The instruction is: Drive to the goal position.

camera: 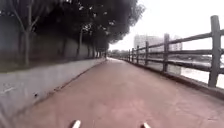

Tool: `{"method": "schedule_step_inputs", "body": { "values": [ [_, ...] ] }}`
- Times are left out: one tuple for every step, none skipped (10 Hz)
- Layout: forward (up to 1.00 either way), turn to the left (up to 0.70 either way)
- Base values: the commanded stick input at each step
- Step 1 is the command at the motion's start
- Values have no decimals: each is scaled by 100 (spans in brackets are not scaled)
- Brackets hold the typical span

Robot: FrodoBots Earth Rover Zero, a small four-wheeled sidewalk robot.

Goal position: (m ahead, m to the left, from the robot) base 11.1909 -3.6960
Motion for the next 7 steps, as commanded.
{"method": "schedule_step_inputs", "body": {
  "values": [
    [70,-32],
    [70,0],
    [70,0],
    [70,0],
    [70,0],
    [70,0],
    [70,0]
  ]
}}
